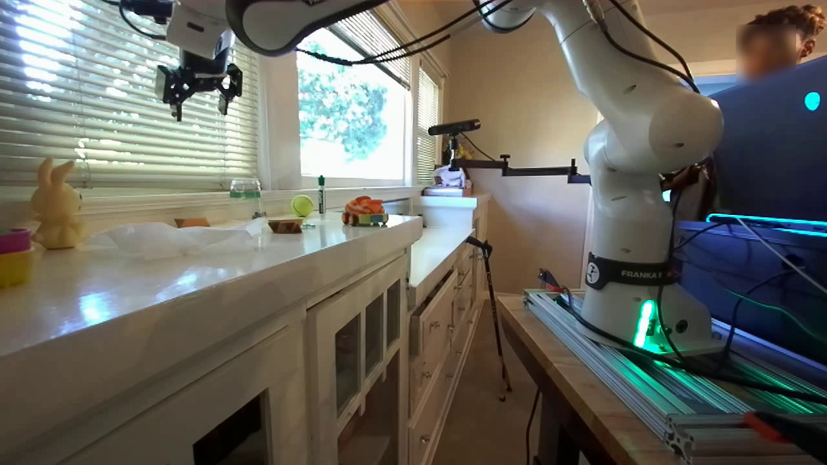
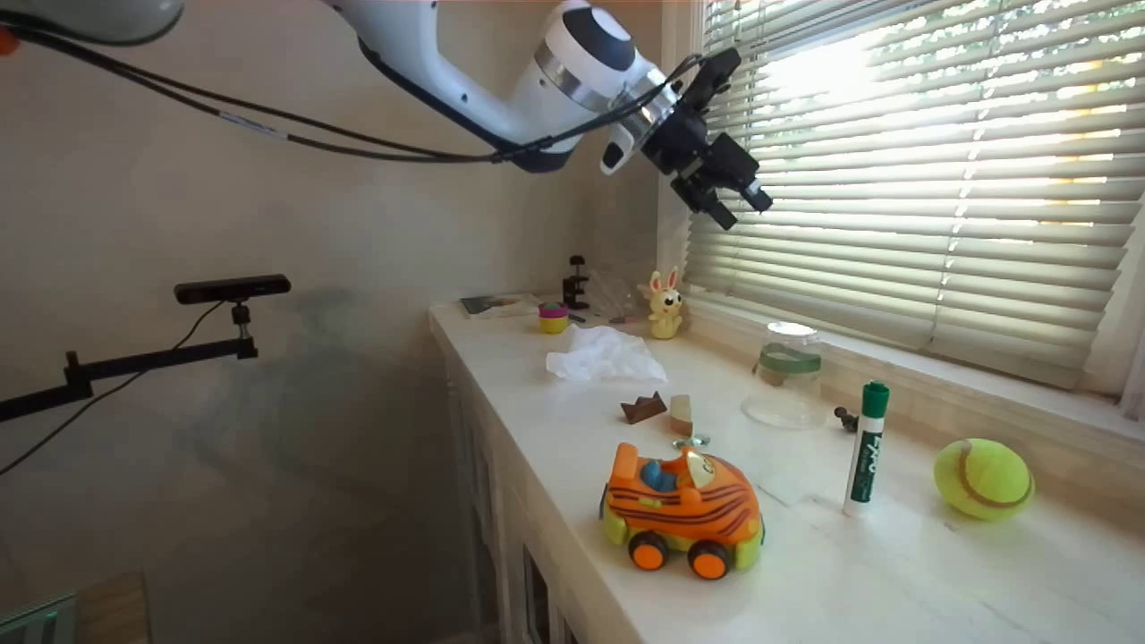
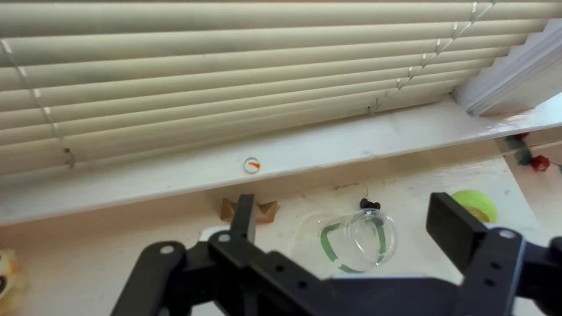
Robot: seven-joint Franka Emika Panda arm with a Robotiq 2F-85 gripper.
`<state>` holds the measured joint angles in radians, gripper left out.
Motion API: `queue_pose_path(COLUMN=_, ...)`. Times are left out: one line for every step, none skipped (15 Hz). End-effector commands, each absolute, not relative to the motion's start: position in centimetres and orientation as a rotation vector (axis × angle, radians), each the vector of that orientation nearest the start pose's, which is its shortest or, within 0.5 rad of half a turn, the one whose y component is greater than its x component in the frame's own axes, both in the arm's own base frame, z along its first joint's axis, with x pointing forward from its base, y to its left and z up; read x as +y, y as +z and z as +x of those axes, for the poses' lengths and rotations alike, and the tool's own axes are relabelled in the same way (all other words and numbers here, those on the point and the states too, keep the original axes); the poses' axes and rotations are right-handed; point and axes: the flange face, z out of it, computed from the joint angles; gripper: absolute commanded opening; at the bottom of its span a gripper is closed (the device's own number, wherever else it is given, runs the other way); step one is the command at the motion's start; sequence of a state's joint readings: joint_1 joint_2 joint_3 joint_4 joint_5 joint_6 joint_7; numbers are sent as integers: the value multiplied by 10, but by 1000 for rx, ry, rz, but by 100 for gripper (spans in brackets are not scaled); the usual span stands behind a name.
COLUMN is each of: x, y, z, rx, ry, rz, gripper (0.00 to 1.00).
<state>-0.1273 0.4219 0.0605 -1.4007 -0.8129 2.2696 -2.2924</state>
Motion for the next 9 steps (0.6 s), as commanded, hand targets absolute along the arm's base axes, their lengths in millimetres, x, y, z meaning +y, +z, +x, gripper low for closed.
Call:
queue_pose_path(x=-80, y=567, z=684, rx=2468, ry=-419, rz=612, gripper=100)
queue_pose_path(x=-83, y=574, z=679, rx=2499, ry=-353, rz=616, gripper=100)
queue_pose_path(x=-84, y=582, z=674, rx=2528, ry=-285, rz=616, gripper=100)
queue_pose_path(x=-85, y=587, z=669, rx=2557, ry=-213, rz=613, gripper=100)
queue_pose_path(x=-86, y=590, z=665, rx=2584, ry=-139, rz=610, gripper=100)
queue_pose_path(x=-84, y=593, z=660, rx=2619, ry=-71, rz=603, gripper=100)
queue_pose_path(x=-86, y=588, z=677, rx=2565, ry=-172, rz=635, gripper=100)
queue_pose_path(x=-87, y=590, z=675, rx=2572, ry=-160, rz=632, gripper=100)
queue_pose_path(x=-88, y=590, z=675, rx=2571, ry=-164, rz=634, gripper=100)
